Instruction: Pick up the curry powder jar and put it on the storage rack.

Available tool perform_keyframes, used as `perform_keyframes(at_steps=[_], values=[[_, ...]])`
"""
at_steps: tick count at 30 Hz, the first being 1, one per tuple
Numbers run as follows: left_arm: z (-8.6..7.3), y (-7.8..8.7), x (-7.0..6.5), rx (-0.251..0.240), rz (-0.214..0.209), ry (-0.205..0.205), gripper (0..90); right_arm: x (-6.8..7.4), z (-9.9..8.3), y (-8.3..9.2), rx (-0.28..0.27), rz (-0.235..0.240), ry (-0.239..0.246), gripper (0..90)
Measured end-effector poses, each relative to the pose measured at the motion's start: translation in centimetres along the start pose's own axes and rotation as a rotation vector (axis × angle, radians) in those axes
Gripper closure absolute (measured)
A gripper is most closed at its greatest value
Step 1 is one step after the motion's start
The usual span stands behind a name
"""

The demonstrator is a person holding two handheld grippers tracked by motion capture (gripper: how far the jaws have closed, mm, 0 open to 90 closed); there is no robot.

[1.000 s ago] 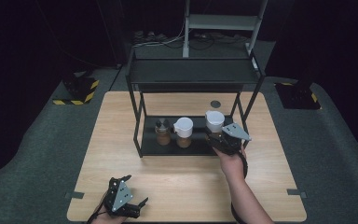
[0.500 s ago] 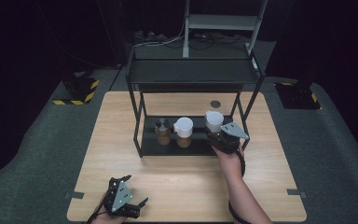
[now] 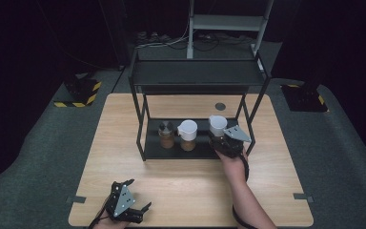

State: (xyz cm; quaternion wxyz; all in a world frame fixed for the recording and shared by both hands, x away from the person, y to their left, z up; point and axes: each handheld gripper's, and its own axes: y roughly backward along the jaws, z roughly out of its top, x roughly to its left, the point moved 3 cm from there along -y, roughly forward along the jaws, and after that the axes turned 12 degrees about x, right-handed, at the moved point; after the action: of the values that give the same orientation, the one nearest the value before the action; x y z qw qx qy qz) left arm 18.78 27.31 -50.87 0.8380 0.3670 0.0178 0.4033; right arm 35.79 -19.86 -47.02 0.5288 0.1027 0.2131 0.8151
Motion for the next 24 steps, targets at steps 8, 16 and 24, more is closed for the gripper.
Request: perform_keyframes(at_steps=[8, 16, 24], values=[[-0.06, 0.02, 0.04, -0.003, -0.003, 0.003, 1.0, 0.02, -0.2, -0.43, 0.012, -0.004, -0.002, 30.2], [-0.07, 0.03, 0.05, -0.004, -0.004, 0.004, 1.0, -0.01, -0.4, -0.65, 0.02, -0.001, -0.01, 30.2], [-0.11, 0.04, 0.03, -0.006, -0.004, 0.002, 1.0, 0.12, -0.49, -0.74, 0.02, -0.003, -0.007, 30.2]])
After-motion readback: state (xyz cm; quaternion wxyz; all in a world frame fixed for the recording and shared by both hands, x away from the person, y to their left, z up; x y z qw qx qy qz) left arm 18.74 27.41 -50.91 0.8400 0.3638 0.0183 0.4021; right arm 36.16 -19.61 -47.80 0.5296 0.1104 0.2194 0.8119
